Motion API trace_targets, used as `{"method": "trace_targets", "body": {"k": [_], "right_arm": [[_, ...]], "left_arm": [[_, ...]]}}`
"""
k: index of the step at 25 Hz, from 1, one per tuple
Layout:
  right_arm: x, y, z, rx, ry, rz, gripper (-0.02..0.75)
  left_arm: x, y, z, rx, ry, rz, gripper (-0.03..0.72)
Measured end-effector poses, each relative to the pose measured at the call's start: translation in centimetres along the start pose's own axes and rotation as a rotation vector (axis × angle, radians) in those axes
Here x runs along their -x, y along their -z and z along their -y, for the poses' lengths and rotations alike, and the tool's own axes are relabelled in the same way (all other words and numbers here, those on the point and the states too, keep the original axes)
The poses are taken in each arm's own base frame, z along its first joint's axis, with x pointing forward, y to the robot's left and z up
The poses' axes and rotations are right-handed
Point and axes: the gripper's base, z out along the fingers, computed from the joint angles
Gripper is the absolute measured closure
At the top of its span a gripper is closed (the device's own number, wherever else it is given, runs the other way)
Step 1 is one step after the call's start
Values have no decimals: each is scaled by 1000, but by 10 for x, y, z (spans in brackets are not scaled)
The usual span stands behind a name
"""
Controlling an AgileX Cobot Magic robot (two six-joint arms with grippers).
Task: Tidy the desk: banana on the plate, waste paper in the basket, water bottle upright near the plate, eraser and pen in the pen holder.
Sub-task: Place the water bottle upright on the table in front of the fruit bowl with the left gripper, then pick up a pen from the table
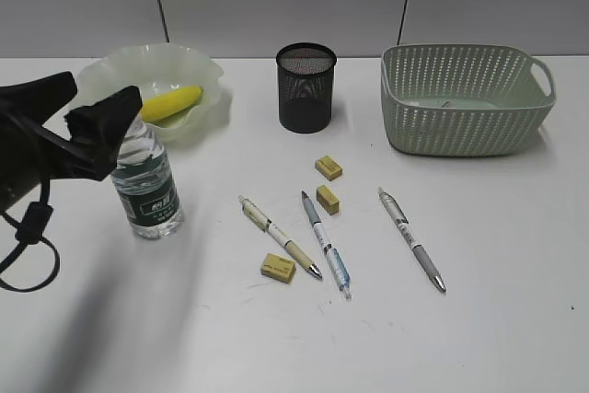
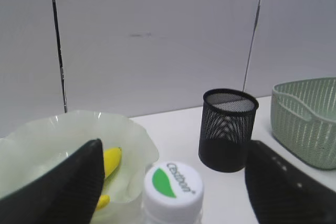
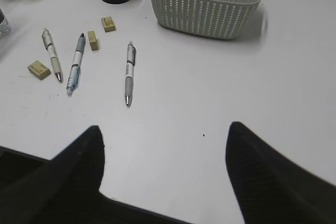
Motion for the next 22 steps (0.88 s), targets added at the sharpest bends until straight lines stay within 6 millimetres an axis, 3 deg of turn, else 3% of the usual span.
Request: {"method": "trace_targets", "body": {"k": [8,15,22], "right_arm": [[0,0,0,0,0,0,172],[0,0,0,0,0,0,172],[0,0,0,1,-1,0,172]], "left_arm": [[44,36,4,5,13,-246,99],[99,92,9,6,-7,-547,111],[113,152,8,18,-15,-760,125]]}}
